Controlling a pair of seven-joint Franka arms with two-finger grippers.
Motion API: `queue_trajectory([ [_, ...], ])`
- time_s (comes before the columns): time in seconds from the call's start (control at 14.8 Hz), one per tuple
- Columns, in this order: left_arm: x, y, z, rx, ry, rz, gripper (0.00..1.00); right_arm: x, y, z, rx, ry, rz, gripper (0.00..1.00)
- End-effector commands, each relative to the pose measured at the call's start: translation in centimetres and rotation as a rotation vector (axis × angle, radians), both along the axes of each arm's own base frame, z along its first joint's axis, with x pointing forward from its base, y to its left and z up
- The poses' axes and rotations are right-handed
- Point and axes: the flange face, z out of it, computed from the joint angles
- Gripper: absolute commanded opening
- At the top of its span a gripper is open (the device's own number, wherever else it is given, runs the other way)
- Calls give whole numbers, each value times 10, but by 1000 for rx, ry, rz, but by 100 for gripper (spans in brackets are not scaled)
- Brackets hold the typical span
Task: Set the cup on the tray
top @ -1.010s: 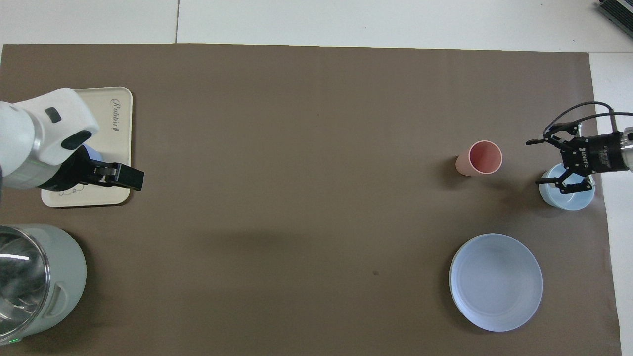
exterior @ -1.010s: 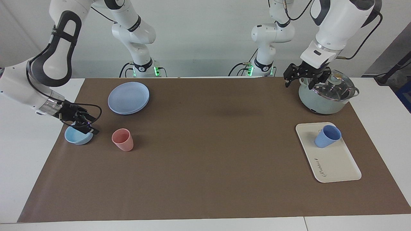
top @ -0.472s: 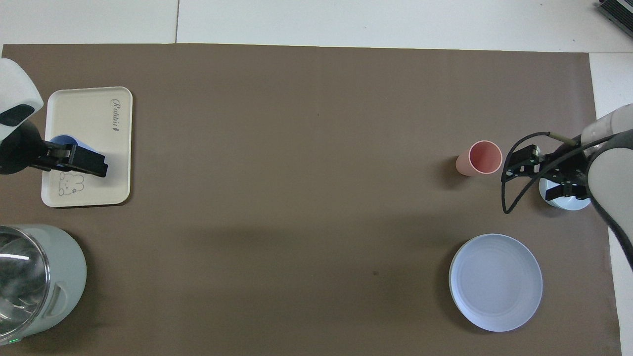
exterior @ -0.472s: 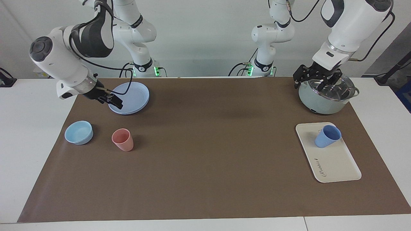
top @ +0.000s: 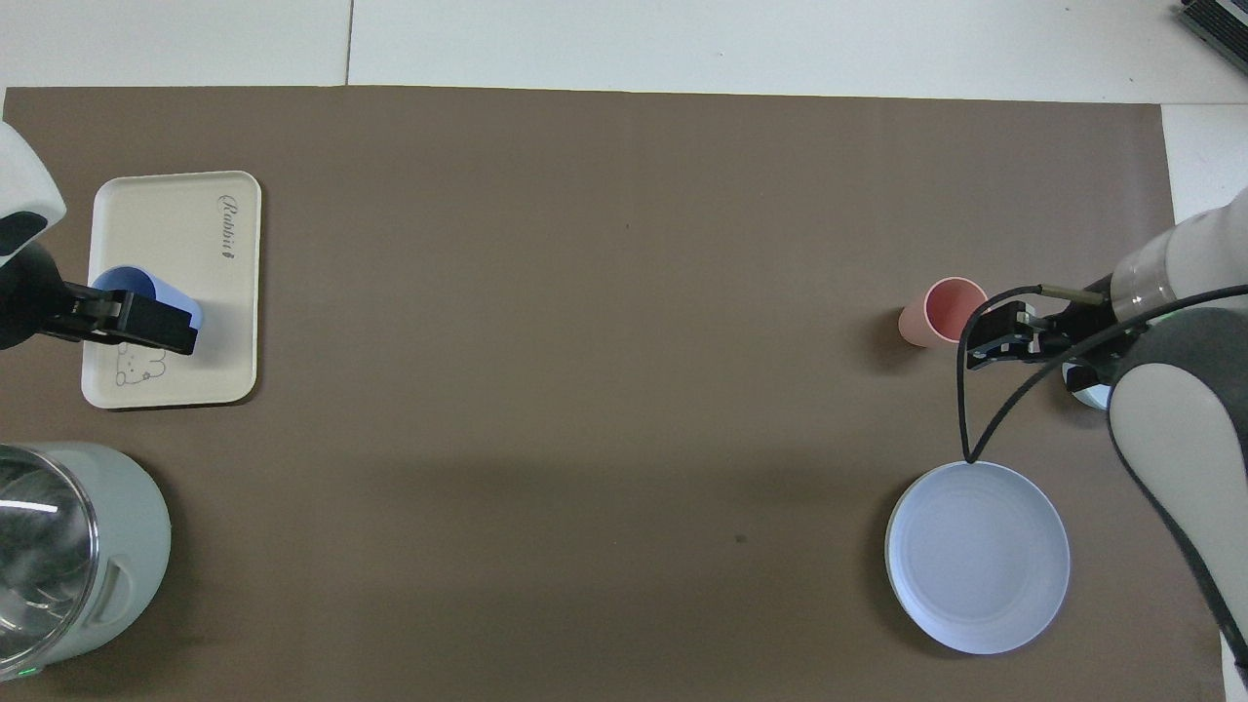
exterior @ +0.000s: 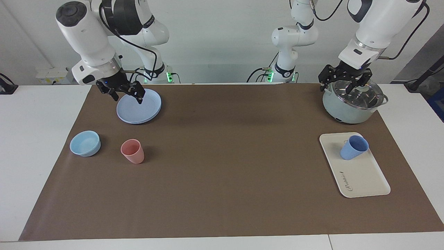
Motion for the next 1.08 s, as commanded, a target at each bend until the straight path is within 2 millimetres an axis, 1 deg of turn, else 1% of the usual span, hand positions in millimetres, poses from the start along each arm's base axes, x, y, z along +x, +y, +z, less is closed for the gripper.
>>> queue_trajectory([
  [0.0,-9,4,1,20,12,-11,100,10,-8,31,-49,-68,47,99],
  [0.13,-10,5,2,27,32,-9,100,15,-12,51,-59,-104,74,99],
  [0.2,-11,5,9,29,42,-12,100,15,-16,60,-62,-111,70,99],
  [0.34,-11,5,10,28,41,-12,100,23,-14,67,-66,-98,76,100],
  [0.4,-11,7,11,28,42,-9,100,21,-15,72,-68,-89,78,100],
  [0.47,-11,7,15,28,32,-7,100,21,-14,70,-57,-83,80,100],
  [0.54,-12,7,16,27,24,-7,100,20,-14,62,-51,-66,81,100],
  [0.67,-14,6,11,29,30,-9,100,12,-14,53,-49,-37,85,100],
  [1.01,-15,5,7,29,30,-7,100,10,-15,51,-47,-29,105,100],
])
